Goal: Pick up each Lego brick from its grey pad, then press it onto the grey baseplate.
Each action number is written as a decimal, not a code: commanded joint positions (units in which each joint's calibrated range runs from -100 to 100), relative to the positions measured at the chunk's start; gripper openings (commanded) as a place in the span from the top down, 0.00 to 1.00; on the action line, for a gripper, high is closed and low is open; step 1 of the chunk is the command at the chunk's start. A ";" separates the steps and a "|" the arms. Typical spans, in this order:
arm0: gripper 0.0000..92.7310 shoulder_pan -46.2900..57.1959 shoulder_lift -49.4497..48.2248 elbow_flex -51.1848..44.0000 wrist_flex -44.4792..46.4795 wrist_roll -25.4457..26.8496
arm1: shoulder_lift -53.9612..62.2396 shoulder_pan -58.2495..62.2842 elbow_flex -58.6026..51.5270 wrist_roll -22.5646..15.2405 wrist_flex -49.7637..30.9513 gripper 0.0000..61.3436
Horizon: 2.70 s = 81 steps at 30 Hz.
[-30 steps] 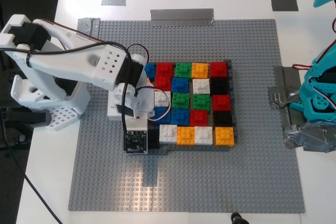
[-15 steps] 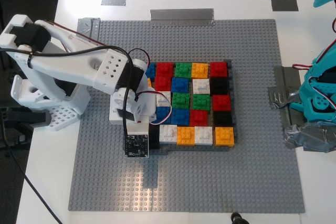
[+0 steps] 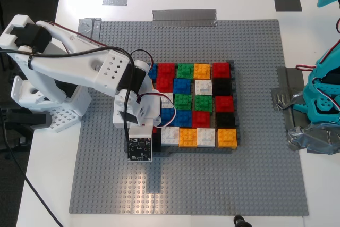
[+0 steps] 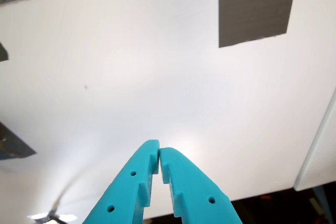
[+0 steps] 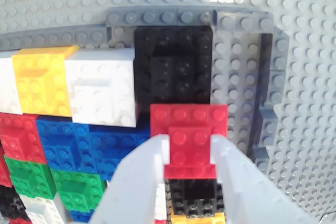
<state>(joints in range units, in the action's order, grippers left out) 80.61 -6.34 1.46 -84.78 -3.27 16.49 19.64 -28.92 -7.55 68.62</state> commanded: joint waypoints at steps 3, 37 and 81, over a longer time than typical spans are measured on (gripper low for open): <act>1.00 -0.20 -0.61 -1.42 0.16 0.02 | 1.45 -1.32 -2.82 -0.92 -3.29 1.00; 1.00 -0.13 -0.61 -1.33 -0.16 -0.03 | 2.99 -10.24 -5.17 0.79 -3.29 0.82; 1.00 0.45 -1.04 -1.33 -0.41 0.07 | 6.77 -37.08 3.05 14.12 10.87 1.00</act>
<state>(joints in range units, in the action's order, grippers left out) 80.61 -6.34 1.46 -84.78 -3.27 22.45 -15.09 -21.37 5.35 85.52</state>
